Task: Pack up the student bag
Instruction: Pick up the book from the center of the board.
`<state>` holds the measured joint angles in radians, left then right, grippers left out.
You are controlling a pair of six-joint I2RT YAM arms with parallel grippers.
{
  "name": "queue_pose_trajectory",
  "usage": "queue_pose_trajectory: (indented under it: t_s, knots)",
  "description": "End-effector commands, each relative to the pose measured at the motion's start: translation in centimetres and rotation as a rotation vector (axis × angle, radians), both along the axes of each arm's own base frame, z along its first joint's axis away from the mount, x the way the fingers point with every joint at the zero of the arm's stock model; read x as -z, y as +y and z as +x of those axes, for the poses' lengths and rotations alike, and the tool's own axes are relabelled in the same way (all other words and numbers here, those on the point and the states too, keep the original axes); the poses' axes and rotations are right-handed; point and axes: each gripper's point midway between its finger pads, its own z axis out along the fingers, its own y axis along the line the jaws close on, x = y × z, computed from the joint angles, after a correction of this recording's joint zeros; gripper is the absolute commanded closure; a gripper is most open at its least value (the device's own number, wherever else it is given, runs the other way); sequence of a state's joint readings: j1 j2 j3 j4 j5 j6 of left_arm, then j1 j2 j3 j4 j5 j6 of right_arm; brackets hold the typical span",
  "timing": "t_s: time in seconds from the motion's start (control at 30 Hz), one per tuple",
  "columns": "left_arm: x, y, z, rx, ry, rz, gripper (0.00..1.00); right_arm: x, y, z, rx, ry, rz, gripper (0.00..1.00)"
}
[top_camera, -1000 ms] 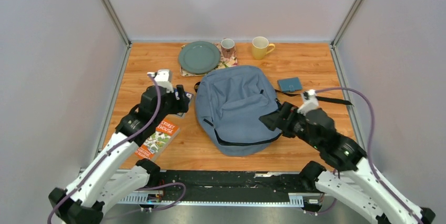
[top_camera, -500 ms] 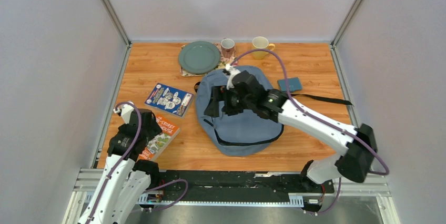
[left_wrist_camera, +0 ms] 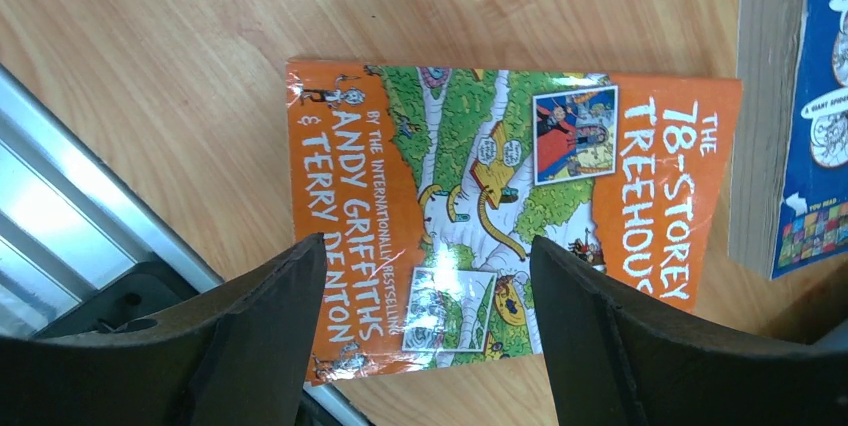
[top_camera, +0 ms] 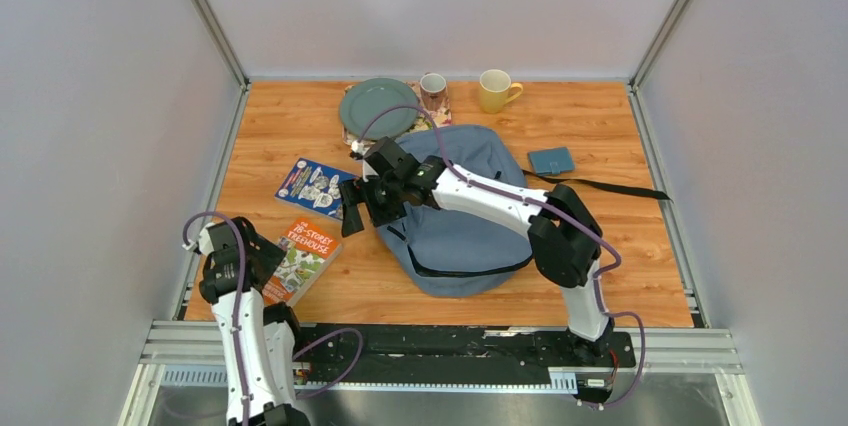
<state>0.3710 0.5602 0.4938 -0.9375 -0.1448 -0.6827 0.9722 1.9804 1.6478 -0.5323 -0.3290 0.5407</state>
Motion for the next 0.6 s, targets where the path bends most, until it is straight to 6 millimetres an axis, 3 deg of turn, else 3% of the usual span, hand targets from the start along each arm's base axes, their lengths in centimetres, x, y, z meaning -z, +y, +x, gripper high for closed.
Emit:
queue_pose_trajectory:
  t_s: [0.0,0.07,0.33,0.57]
  knots:
    - [-0.4,0.0,1.0,0.030,-0.027,-0.055,0.18,-1.5,2.8,-1.2,-0.110,-0.004,0.073,0.10]
    - [0.8,-0.3,0.9,0.014,-0.001,-0.118,0.18,-0.9,3.7,-1.3,-0.130,0.008,0.075,0.10]
    - [0.4,2.0,0.8,-0.112,-0.036,-0.031,0.17,0.7,6.1,-0.6,-0.169,0.006,0.082,0.10]
    - [-2.9,6.2,-1.2,-0.211,0.034,0.201,0.17,1.6,7.2,-0.5,-0.183,0.002,0.083,0.10]
